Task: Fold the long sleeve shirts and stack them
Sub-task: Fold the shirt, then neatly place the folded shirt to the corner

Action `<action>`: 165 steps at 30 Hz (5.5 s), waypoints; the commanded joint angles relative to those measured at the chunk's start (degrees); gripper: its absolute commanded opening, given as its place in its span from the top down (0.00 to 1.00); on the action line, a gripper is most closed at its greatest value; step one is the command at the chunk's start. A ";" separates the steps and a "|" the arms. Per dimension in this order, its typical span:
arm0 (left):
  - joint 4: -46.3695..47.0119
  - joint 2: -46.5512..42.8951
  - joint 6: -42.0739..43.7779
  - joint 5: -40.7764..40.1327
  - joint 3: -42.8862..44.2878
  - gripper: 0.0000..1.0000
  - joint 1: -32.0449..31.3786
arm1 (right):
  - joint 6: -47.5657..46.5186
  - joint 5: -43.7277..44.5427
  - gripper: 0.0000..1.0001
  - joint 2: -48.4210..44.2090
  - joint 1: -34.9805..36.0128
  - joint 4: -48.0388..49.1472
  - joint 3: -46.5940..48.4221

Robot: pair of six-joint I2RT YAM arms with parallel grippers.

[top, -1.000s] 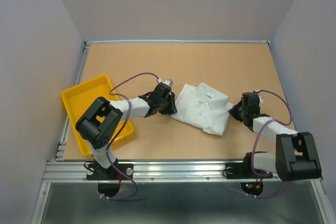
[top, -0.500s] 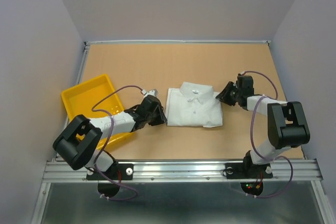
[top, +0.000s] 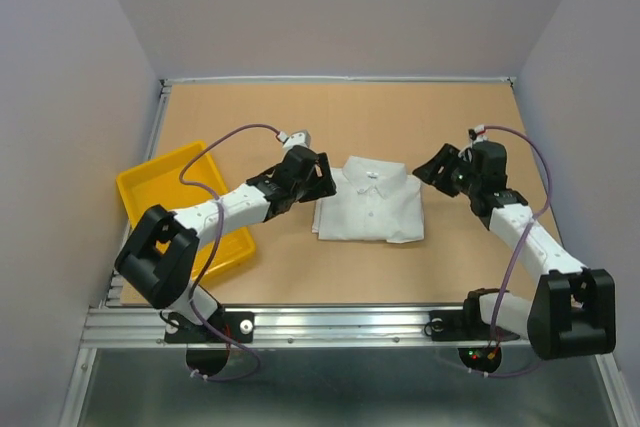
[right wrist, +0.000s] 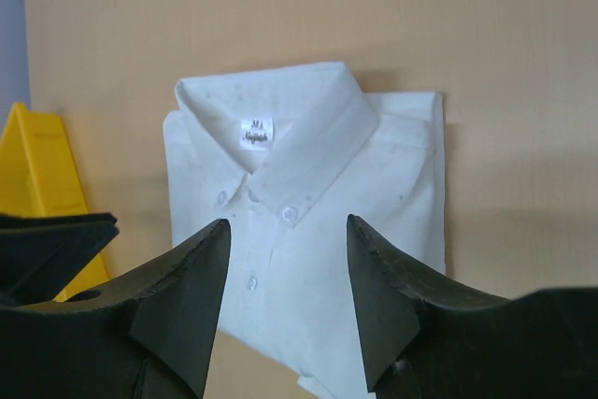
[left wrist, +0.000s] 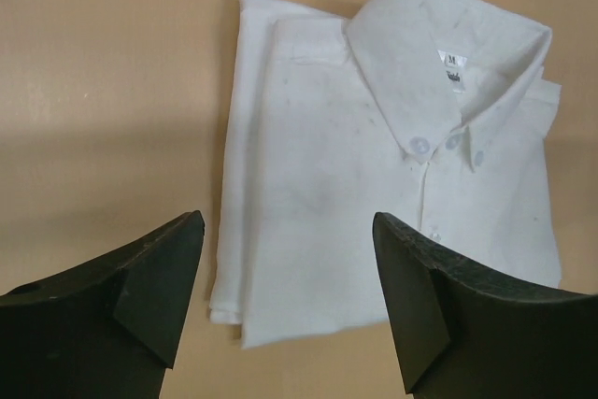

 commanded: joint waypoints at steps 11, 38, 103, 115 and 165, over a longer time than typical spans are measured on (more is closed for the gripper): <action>-1.55 16.53 3.69 1.77 8.63 0.41 0.24 | 3.92 -3.95 0.43 -10.25 1.02 -3.88 -13.53; 7.41 15.04 -4.75 6.78 -0.95 0.95 1.29 | 12.87 5.61 0.74 -10.96 2.51 -0.45 -25.91; 0.03 -2.55 -6.07 -5.79 -10.09 0.16 -5.03 | -4.69 0.26 0.13 -10.32 -2.85 -4.64 -5.62; -2.95 7.03 -6.07 -5.00 -6.50 0.41 -6.88 | -4.34 -1.76 0.05 -23.61 -2.85 -13.63 -6.32; -32.93 57.32 27.69 -7.81 78.85 0.75 48.74 | -10.75 -3.17 0.05 -16.06 -1.79 -20.93 5.01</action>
